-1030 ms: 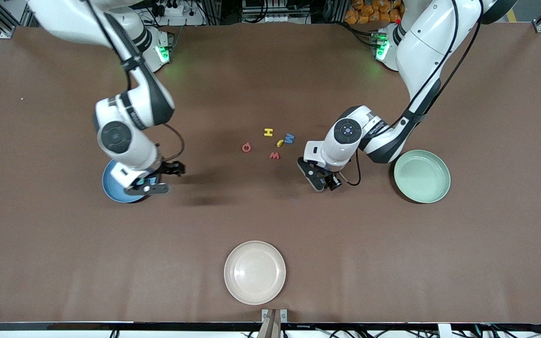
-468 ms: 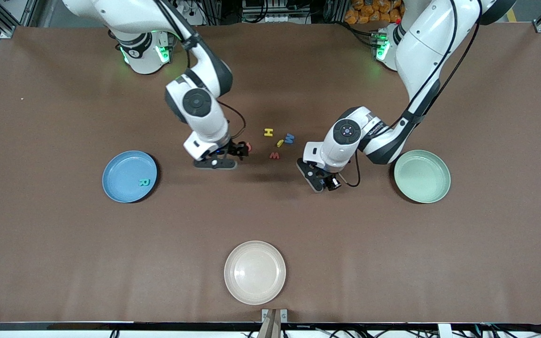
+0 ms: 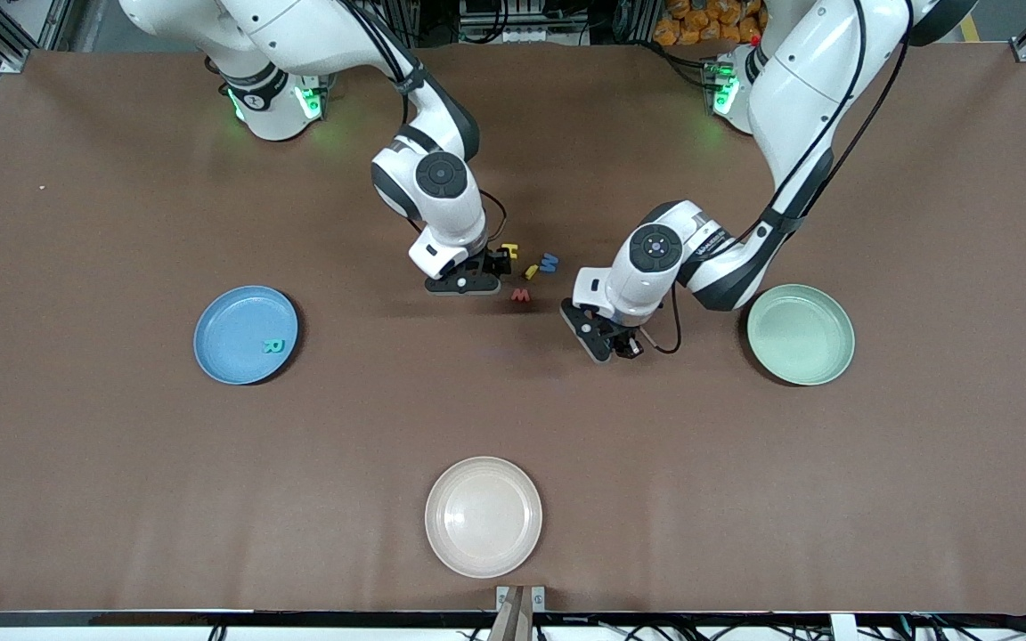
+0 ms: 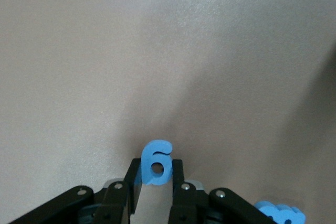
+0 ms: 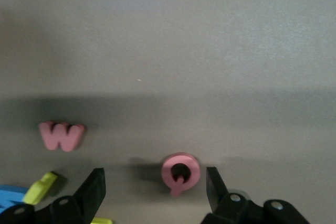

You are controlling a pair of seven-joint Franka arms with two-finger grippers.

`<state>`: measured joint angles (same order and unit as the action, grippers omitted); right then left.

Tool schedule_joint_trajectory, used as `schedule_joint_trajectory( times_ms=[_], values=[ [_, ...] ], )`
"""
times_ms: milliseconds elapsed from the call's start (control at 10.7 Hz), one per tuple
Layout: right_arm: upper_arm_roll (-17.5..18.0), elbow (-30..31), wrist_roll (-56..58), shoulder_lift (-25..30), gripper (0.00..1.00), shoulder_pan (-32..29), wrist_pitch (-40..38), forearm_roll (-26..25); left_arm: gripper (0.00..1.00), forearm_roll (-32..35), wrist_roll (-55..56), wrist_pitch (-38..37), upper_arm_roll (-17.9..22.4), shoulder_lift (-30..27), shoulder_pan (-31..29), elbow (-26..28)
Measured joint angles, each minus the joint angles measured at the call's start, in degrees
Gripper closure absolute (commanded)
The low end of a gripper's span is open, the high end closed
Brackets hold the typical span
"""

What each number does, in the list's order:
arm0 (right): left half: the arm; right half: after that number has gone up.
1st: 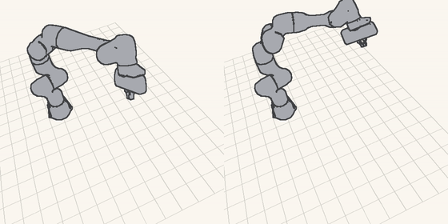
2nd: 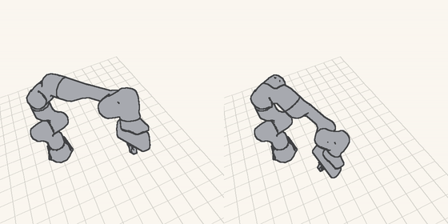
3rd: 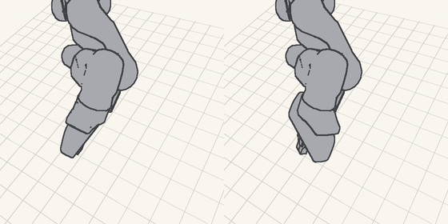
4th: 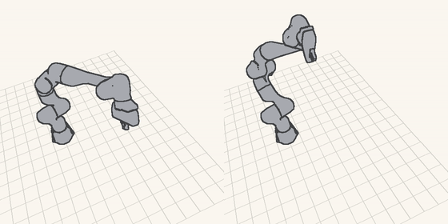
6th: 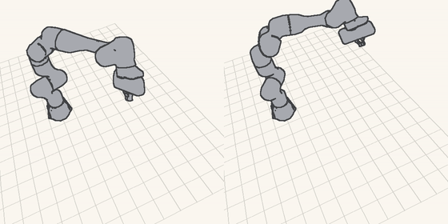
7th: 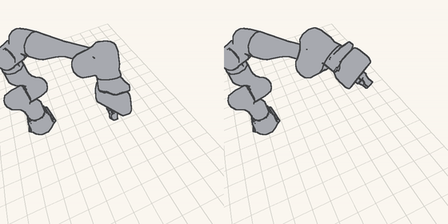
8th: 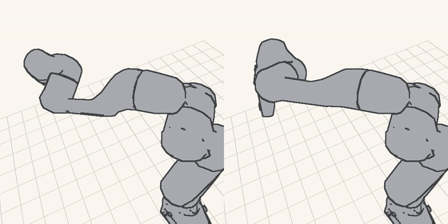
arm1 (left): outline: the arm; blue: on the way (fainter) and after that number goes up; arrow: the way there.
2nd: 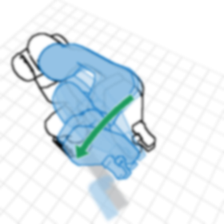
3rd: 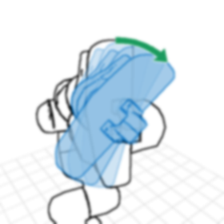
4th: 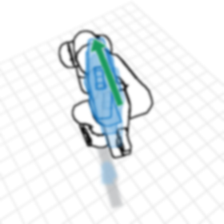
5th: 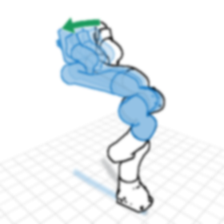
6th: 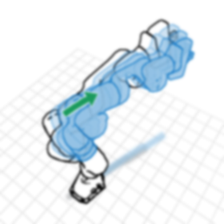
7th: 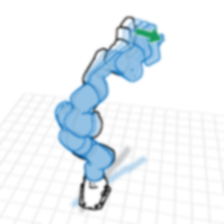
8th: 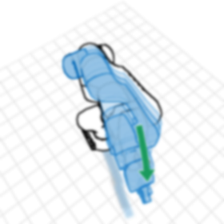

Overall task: Sort uppercase to blue plate, lowercase to green plate
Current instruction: 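Grasp the blue 6 with the left gripper while the right gripper returns, then place the blue 6 on the green plate while the right gripper grasps the Q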

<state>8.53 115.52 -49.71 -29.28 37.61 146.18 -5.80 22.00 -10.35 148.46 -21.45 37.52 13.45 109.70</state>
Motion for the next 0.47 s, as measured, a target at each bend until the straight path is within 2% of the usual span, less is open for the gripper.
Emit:
schedule_joint_trajectory(
  times_ms=[187, 374, 468],
  values=[
    [-0.18, 0.83, -0.15, 0.00, 0.17, -0.32, 0.36, -0.99, 0.83, 0.09, -1.05, 0.07, 0.97, -0.01, -0.18, -0.51],
    [-0.30, 2.40, -0.20, -0.44, 0.22, -0.88, 4.38, -1.30, 0.88, 0.10, -2.19, -0.56, 1.65, -0.47, -1.54, -1.15],
    [-0.31, 3.08, -0.21, -0.98, 0.27, -1.22, 5.96, -1.36, 0.88, 0.10, -2.27, -2.23, 1.70, -1.30, -2.45, -1.40]
  ],
)
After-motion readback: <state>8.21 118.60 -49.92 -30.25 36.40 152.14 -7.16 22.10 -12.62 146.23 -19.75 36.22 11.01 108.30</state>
